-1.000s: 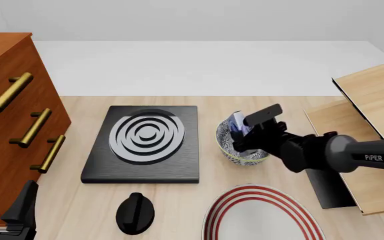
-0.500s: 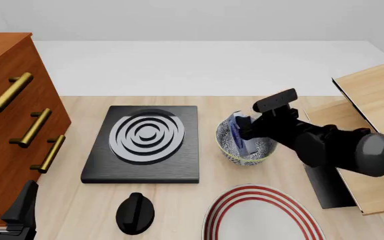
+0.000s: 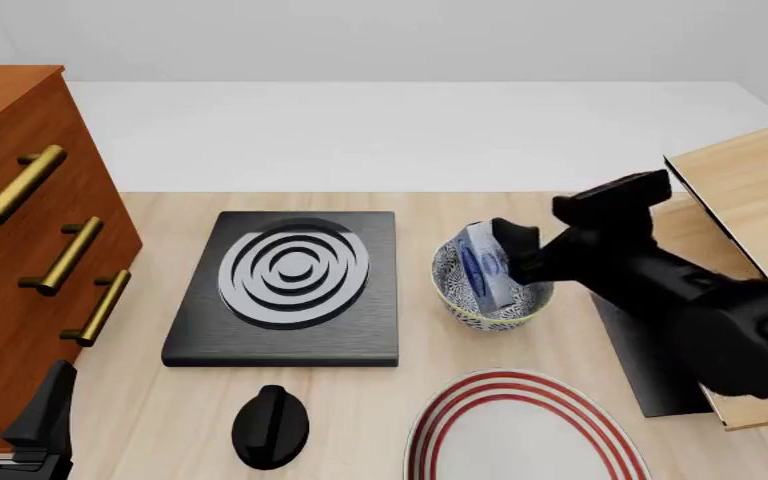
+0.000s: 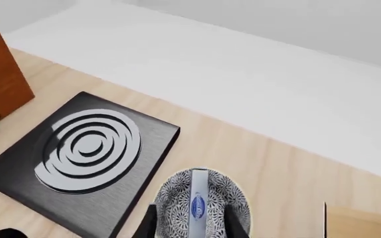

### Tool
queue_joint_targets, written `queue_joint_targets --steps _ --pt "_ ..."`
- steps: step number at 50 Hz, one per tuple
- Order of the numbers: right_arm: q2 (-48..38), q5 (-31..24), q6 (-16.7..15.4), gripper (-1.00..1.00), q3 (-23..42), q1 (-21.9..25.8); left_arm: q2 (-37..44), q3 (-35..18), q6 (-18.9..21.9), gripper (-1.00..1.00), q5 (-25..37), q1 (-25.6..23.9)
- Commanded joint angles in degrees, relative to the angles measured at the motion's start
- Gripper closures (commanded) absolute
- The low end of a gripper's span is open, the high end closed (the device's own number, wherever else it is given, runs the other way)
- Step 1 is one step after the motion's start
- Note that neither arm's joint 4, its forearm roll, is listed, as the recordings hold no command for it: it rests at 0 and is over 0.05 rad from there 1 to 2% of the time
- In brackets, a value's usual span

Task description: Pick up the cream cheese and put it in the bowl.

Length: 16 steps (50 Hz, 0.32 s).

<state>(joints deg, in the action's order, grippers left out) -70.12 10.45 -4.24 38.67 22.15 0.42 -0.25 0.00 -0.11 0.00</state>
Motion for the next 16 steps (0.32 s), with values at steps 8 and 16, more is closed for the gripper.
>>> queue_joint_targets --steps 8,16 --pt "19.0 -4.3 2.4 -1.0 -7.5 3.3 0.0 0.0 0.0 -1.0 0.0 0.0" --pt "26.9 -7.1 2.5 -1.0 -10.9 3.9 0.0 0.0 0.0 -1.0 0.0 0.0"
